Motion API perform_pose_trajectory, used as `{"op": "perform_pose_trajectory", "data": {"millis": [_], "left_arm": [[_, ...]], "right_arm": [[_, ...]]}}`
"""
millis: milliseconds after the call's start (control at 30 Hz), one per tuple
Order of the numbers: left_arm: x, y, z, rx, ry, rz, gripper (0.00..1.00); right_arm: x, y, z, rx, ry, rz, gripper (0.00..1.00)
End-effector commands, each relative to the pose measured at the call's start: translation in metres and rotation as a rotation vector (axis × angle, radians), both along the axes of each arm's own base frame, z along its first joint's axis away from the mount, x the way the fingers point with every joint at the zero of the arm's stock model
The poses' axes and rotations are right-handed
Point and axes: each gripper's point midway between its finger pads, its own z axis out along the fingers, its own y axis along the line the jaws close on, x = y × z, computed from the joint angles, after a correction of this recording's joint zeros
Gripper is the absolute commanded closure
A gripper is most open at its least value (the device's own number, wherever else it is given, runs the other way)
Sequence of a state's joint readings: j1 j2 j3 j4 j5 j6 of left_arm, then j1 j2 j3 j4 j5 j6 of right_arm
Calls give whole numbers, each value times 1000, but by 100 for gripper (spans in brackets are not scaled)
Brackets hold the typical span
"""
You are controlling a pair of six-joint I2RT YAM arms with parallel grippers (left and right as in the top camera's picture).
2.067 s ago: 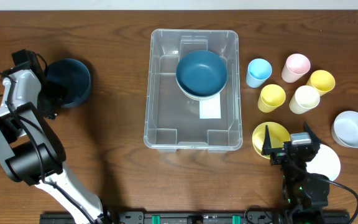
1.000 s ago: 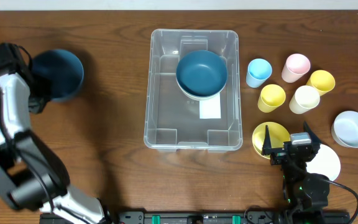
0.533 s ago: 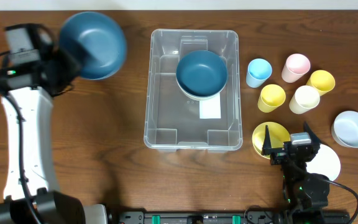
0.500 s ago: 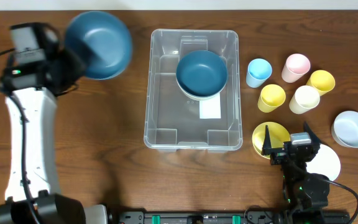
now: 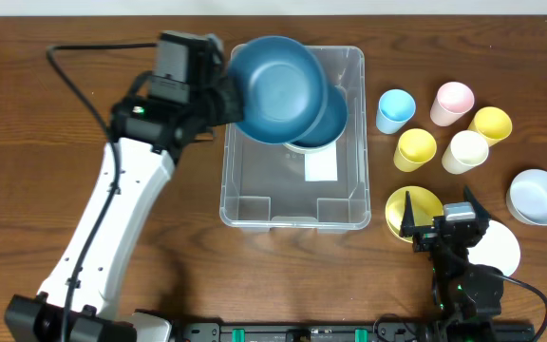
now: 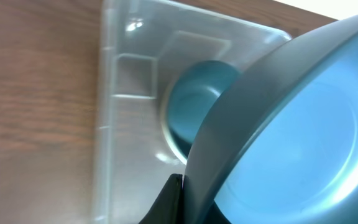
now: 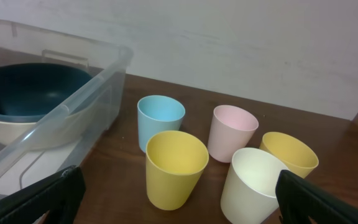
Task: Pack container
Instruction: 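Lift the second teal bowl with the left gripper over the bin, then stack the teal bowl onto the bowls in the bin and release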
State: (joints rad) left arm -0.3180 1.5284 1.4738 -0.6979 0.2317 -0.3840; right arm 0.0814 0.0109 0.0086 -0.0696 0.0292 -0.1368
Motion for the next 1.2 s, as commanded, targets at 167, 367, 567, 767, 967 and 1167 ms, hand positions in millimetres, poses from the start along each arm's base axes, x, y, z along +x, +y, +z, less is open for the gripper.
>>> {"op": "perform_pose_trajectory", "data": {"millis": [167, 367, 567, 767, 967, 1167], "left_arm": [[10, -47, -17, 12, -34, -100, 94], [26, -60, -43, 19, -16, -113, 94], [40, -64, -65, 37, -4, -102, 94], [47, -65, -78, 47, 2, -95, 94], [49, -60, -79, 68, -2, -77, 67], [51, -61, -75, 60, -16, -76, 36]], "right_arm": [[0, 3, -1, -7, 0, 15, 1], [0, 3, -1, -7, 0, 15, 1], [0, 3, -1, -7, 0, 15, 1], [0, 3, -1, -7, 0, 15, 1], [0, 3, -1, -7, 0, 15, 1], [0, 3, -1, -7, 0, 15, 1]]}}
